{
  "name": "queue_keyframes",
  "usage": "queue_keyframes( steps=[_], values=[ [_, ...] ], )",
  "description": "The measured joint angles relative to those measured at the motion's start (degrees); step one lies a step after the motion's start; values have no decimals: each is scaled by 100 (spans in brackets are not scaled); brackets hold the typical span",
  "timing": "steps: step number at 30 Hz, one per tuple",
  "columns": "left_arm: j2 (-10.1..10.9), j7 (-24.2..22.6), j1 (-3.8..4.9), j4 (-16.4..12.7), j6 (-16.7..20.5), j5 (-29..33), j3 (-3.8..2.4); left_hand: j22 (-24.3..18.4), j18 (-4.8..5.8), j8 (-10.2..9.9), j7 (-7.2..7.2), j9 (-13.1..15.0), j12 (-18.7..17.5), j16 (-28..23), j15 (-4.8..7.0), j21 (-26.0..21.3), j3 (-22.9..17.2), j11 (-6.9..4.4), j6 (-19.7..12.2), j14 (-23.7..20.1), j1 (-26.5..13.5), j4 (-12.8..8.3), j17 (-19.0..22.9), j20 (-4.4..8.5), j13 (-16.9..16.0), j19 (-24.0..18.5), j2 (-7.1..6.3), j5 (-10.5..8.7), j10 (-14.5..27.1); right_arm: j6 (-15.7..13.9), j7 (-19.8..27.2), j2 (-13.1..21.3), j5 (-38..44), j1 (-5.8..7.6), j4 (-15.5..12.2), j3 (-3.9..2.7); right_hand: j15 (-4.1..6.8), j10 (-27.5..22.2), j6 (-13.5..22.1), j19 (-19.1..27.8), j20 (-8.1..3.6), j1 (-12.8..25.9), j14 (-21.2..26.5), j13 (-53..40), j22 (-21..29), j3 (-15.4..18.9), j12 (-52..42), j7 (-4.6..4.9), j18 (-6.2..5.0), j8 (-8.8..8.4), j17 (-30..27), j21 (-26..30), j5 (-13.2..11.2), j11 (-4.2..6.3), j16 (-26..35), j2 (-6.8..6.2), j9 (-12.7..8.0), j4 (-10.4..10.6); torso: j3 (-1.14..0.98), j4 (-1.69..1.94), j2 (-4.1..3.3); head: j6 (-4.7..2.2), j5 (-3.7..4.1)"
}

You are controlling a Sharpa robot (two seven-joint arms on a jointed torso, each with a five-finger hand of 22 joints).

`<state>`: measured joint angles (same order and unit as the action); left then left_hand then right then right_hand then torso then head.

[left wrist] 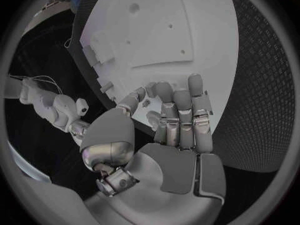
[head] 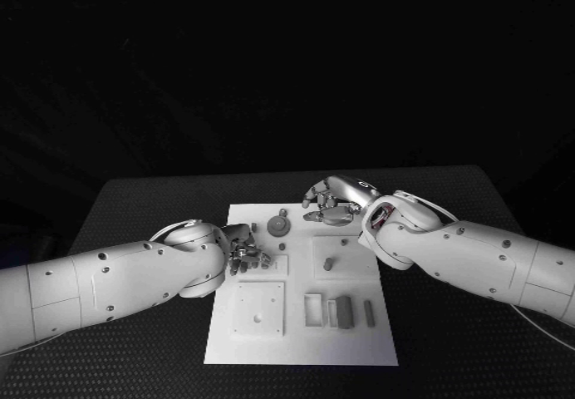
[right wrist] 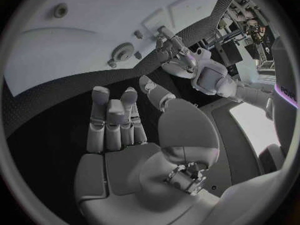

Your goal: Assemble the parts on the task board

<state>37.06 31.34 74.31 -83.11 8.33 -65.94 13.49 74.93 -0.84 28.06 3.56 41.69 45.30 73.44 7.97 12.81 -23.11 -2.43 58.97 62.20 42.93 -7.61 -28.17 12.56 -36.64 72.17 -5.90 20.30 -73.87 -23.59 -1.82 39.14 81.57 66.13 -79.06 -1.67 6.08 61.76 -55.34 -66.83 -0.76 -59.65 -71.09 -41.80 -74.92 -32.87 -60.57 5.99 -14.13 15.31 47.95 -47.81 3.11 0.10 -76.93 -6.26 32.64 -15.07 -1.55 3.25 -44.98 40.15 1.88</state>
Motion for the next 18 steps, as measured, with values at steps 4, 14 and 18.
queue_keyframes(
  steps=[4,14,18],
  values=[
    [74,-2,-9,-42,1,128,-37,0,0,-14,0,-6,0,0,0,0,43,0,0,0,-52,43,12,0,3,0,-52,-58,0,0,0,-2,0,0,26,0,-6,0,-1,0,0,0,7,0,0,-10,0,-2,0,0,0,0,0,0,0,0,0,22,0,1,1,-3,2],
    [206,-14,16,83,4,514,-496,-1,0,-14,0,7,-1,0,0,-34,44,-11,0,-1,-141,202,39,-1,19,-1,-141,-616,11,-1,-2,-2,-1,0,53,0,-8,0,15,0,0,23,8,0,0,-10,0,13,0,0,5,0,0,0,0,-23,-1,22,-4,-2,4,-27,-4],
    [216,-21,158,377,-1,640,-506,-1,0,-14,0,7,-1,23,1,-39,29,-15,0,-1,-141,219,39,3,18,3,-141,-616,15,-1,-2,-3,-1,0,55,0,-8,0,22,0,0,23,9,0,0,-10,0,19,-1,0,5,0,0,0,0,-23,0,22,-8,1,3,-35,-10]
  ],
)
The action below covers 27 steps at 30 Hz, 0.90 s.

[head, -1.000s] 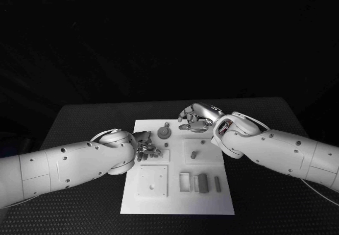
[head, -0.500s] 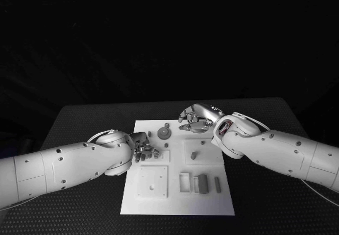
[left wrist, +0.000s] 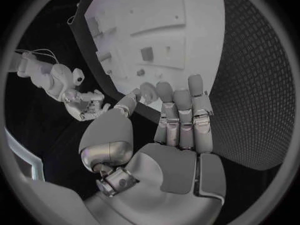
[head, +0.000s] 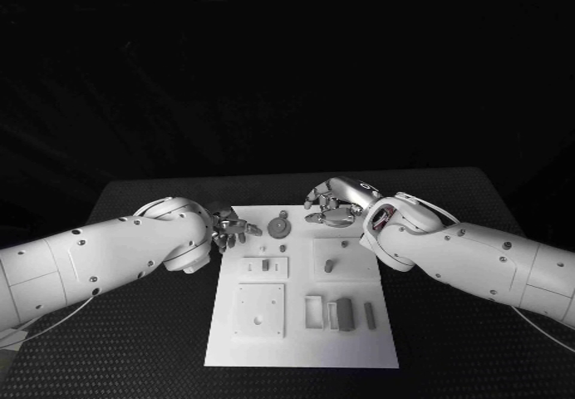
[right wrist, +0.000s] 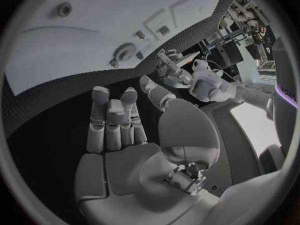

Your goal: Assemble the parts on the task board

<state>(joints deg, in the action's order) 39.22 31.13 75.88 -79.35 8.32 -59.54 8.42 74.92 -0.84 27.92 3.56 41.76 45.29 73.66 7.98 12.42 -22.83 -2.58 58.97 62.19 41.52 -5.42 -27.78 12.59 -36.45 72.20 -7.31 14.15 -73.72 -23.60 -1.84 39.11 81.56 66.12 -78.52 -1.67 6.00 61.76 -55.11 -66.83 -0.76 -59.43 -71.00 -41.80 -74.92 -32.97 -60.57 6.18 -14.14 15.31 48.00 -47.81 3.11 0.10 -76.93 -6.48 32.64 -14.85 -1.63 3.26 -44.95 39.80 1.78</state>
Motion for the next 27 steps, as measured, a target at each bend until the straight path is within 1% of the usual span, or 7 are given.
queue_keyframes(
  steps=[1,4,10,18,20,22,27],
  values=[
    [-5,-8,28,76,2,50,-7,0,0,-12,0,-3,0,0,0,-18,-10,0,0,0,10,-10,9,9,0,9,10,0,0,0,0,-1,0,0,2,0,0,0,0,0,0,0,0,0,0,0,0,0,0,0,0,0,0,0,0,0,4,0,-2,0,0,-4,-1],
    [-53,-43,70,314,8,236,-13,0,-1,-288,9,-149,-49,-35,-32,-123,-35,-32,-146,-191,199,-207,60,-19,34,-109,143,0,81,0,-1,-8,-1,0,3,0,0,0,1,0,0,0,0,0,0,0,0,0,0,0,0,0,0,0,0,0,4,0,-3,-1,-3,-20,-2],
    [-276,-120,113,705,-12,355,-7,-1,0,-352,47,-231,-49,-44,-40,-128,-7,-32,-225,-223,221,-261,77,-30,48,-138,159,0,136,1,-2,-10,-4,0,13,0,15,0,1,8,8,0,-15,0,0,0,0,-1,0,0,-1,0,0,0,0,0,4,0,0,-7,-9,-31,12],
    [-673,-190,125,1396,-133,142,-11,-1,-1,-585,149,-394,-50,-44,-64,-176,2,-24,-449,-222,181,-251,107,-31,68,-138,69,-107,285,1,-3,-26,-9,0,23,0,15,0,1,7,7,0,-15,0,1,0,0,-3,1,-19,-1,0,0,0,0,0,3,0,4,-7,-13,-37,13],
    [-772,-198,125,1542,-178,80,-9,-1,0,-688,178,-464,-50,-44,-75,-199,-18,-25,-562,-234,166,-203,120,-31,74,-138,-4,-331,320,1,-3,-31,-10,0,28,0,15,0,1,-4,-4,0,-15,0,1,0,0,-4,0,-19,-2,0,0,0,0,0,3,0,4,-9,-14,-37,15],
    [-852,-209,123,1641,-236,21,-8,-1,0,-767,206,-526,-50,-44,-104,-216,-40,12,-637,-223,146,-151,127,-32,79,-138,-65,-480,383,1,-3,-38,-11,0,31,0,15,1,0,-11,-9,0,-16,0,1,0,0,-4,0,-19,-2,0,0,-1,0,0,3,0,5,-11,-15,-37,15],
    [-932,-230,120,1751,-343,-67,-5,-2,0,-799,224,-589,-20,-44,-104,-216,-57,33,-658,-222,97,-86,131,-33,79,-139,-115,-554,364,1,-3,-46,-12,0,33,0,14,1,-1,-9,-18,0,-16,0,1,0,0,-6,0,-19,3,0,0,-1,0,0,2,0,7,-14,-16,-38,25]
  ],
)
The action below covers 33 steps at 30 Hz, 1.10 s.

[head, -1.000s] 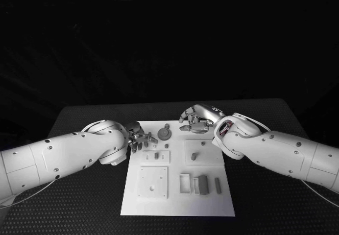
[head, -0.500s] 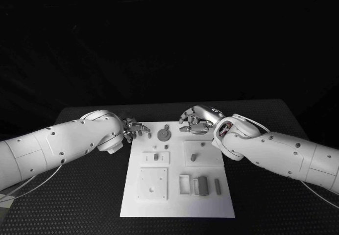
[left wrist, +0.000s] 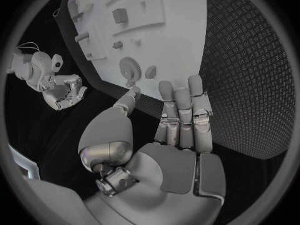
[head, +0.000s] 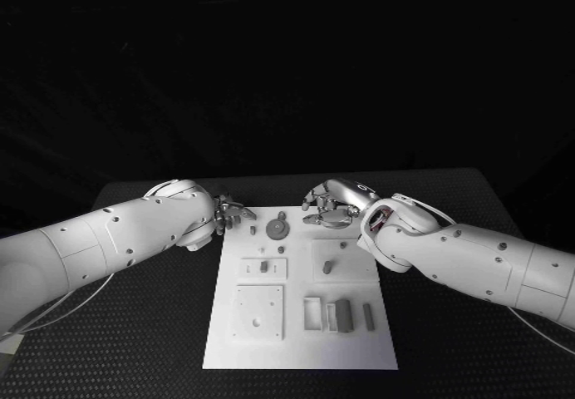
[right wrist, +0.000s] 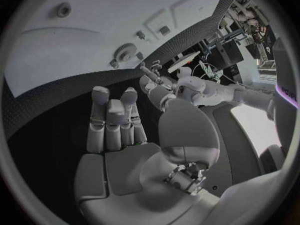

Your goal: Assemble the parts on the task board

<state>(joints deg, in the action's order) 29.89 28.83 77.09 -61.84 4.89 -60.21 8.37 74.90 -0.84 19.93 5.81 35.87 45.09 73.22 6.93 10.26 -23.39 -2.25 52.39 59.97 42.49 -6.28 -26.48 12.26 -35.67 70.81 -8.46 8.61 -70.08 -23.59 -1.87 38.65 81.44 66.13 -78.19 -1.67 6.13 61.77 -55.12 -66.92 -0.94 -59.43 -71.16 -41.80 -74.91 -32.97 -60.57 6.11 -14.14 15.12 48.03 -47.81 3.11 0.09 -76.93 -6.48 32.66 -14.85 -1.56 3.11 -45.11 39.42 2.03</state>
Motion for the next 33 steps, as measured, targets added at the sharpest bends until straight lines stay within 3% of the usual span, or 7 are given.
queue_keyframes(
  steps=[3,7,17,23,33],
  values=[
    [-31,-10,-1,40,-56,-36,2,0,0,-24,-2,-25,0,0,0,0,-6,2,-2,0,-7,42,3,-8,0,-8,-7,-26,0,0,0,0,-1,0,0,0,0,0,-6,8,-8,0,0,0,0,0,0,-6,0,0,0,0,0,0,0,0,5,0,0,3,1,3,9],
    [-48,-21,-1,65,-141,-78,2,2,0,-24,-10,-55,25,0,0,-24,2,10,-10,0,-59,111,9,-8,0,-8,-121,-64,8,0,0,-4,-2,0,5,0,-1,0,3,8,-8,0,1,0,0,0,0,-17,0,0,0,0,0,0,0,0,5,0,0,10,6,9,19],
    [-164,-17,-1,156,-327,-195,8,4,0,-24,-27,-75,35,23,-1,-27,-32,21,35,0,-56,155,14,-30,6,13,-118,-68,17,0,0,-13,-4,0,20,0,-3,0,14,8,-7,0,3,0,0,0,0,-8,0,1,-1,0,0,0,0,0,4,0,0,11,12,2,23],
    [-244,-17,-24,263,-423,-255,15,3,-1,-24,-72,-98,55,62,-1,-27,2,22,94,0,31,121,14,-30,6,13,89,-68,16,1,0,-23,-5,0,20,0,-4,0,16,9,-6,0,4,0,0,0,0,0,0,1,-1,0,0,0,0,0,4,0,1,12,12,0,27],
    [-331,-75,-36,374,-560,-289,23,3,-1,5,-127,-126,82,62,-2,-27,108,5,150,1,71,42,20,-30,19,13,268,-68,33,2,1,-35,-7,0,31,0,-5,0,15,9,-5,23,5,0,1,-16,0,0,0,1,-2,0,0,0,0,23,8,16,1,11,11,5,37]
  ],
)
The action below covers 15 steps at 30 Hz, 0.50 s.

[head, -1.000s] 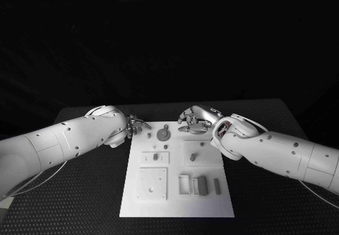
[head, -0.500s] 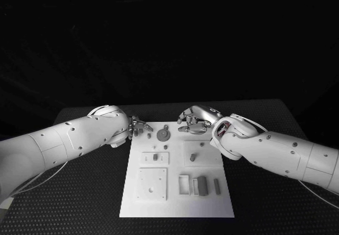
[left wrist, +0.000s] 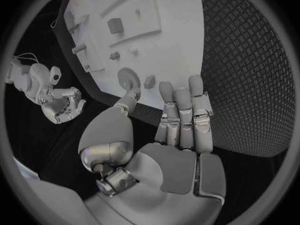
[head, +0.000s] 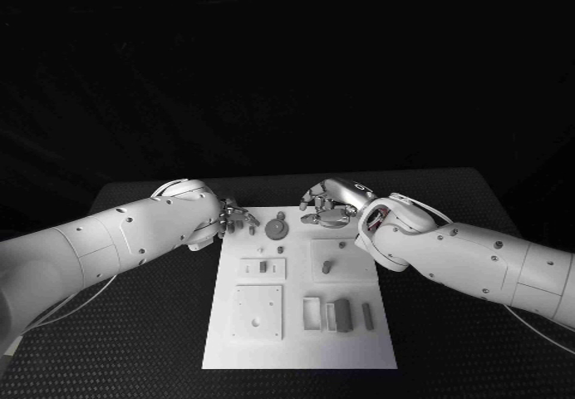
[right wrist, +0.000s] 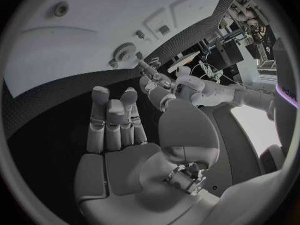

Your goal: Assemble the parts on the task board

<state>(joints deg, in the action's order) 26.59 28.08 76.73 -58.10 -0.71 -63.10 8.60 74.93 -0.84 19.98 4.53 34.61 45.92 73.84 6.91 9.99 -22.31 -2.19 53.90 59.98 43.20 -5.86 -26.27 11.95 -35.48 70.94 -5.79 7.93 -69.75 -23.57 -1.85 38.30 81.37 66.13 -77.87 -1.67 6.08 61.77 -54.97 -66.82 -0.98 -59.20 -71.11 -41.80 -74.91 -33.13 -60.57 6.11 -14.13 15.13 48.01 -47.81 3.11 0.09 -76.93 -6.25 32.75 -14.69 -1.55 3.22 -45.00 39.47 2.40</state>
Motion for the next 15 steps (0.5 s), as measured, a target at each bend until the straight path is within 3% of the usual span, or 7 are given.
queue_keyframes(
  steps=[2,15],
  values=[
    [-22,-17,-9,14,-21,-2,2,0,0,0,-5,-8,0,0,0,0,25,0,5,0,29,-25,0,0,1,0,82,0,0,0,0,-4,0,0,1,0,0,0,0,0,0,0,0,0,0,0,0,0,0,0,1,0,0,0,0,0,0,0,-1,2,0,8,0],
    [-61,-118,-58,33,-104,1,-1,-1,0,34,-45,-38,0,23,-8,0,115,0,45,9,80,-115,11,0,14,0,248,23,0,2,0,-11,-3,0,8,0,-1,0,-5,7,8,0,1,0,0,0,0,-4,0,0,5,0,0,0,0,0,-1,0,-3,1,3,43,-8]
  ],
)
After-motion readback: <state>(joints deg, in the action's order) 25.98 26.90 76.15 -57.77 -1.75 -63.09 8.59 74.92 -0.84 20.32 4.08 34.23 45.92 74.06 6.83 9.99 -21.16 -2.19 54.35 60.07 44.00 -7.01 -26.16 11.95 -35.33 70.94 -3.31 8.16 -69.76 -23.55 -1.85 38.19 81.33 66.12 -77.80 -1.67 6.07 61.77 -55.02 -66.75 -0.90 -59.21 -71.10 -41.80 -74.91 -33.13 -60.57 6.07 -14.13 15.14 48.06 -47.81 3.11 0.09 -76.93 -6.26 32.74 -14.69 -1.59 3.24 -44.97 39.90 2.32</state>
